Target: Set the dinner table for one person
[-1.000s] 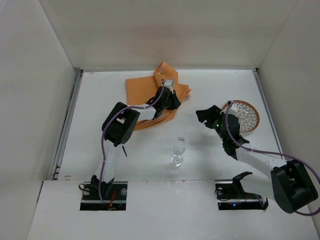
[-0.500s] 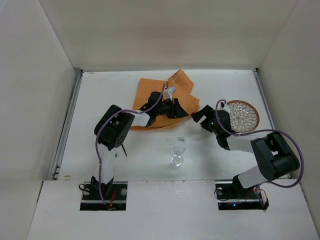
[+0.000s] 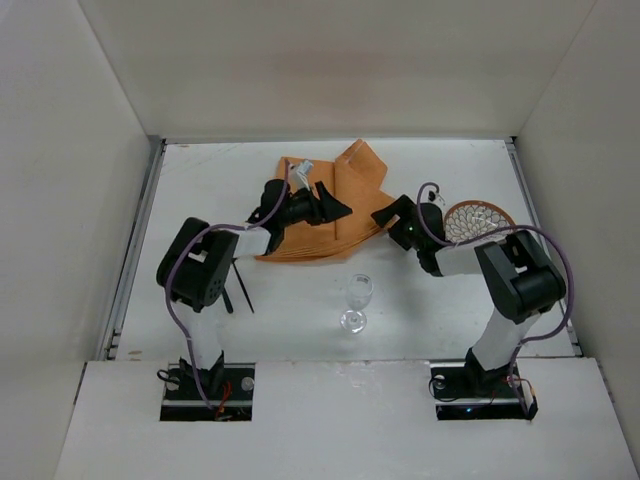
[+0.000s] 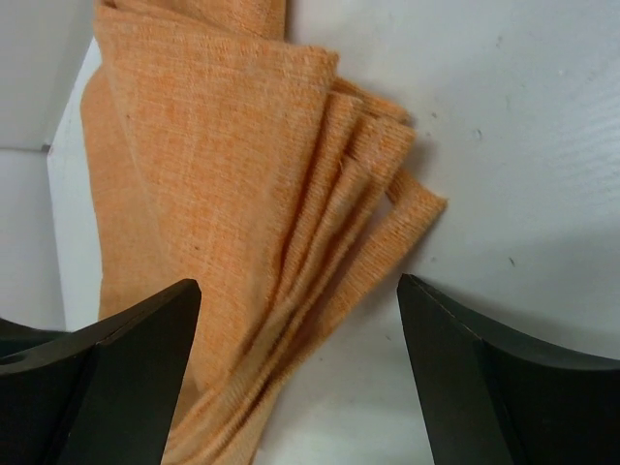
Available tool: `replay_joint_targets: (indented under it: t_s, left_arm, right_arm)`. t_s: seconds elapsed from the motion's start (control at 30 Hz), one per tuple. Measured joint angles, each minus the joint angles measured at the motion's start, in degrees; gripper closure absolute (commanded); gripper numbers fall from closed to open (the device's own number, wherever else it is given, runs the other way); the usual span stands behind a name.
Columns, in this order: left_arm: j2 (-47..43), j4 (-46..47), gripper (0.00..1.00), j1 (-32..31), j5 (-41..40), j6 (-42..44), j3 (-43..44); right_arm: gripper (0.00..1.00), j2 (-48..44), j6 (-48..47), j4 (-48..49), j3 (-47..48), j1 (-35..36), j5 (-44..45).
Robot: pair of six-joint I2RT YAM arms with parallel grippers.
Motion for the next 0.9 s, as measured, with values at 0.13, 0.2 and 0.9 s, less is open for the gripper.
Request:
replay_joint_targets:
  t_s: [0.13,0.2,0.9]
  left_arm:
    - [-3.6,-1.4,0.39,5.3,-8.8,-1.5,0.1]
    - [-3.9,-5.4,0.39,8.0,-15.0,-1.3,1.2]
    - [16.3,-31.8,0.9,17.4,-29.8,9.8,27.4]
  right_arm:
    - [0.25,2.6,1.7,0.1,2.7,0.0,0.0]
    - [0.36,3.5,2.6,0.1,3.4,0.0,0.0]
    - [0.84,-4.6,5.8,3.4,-3.1,-1.0,1.7]
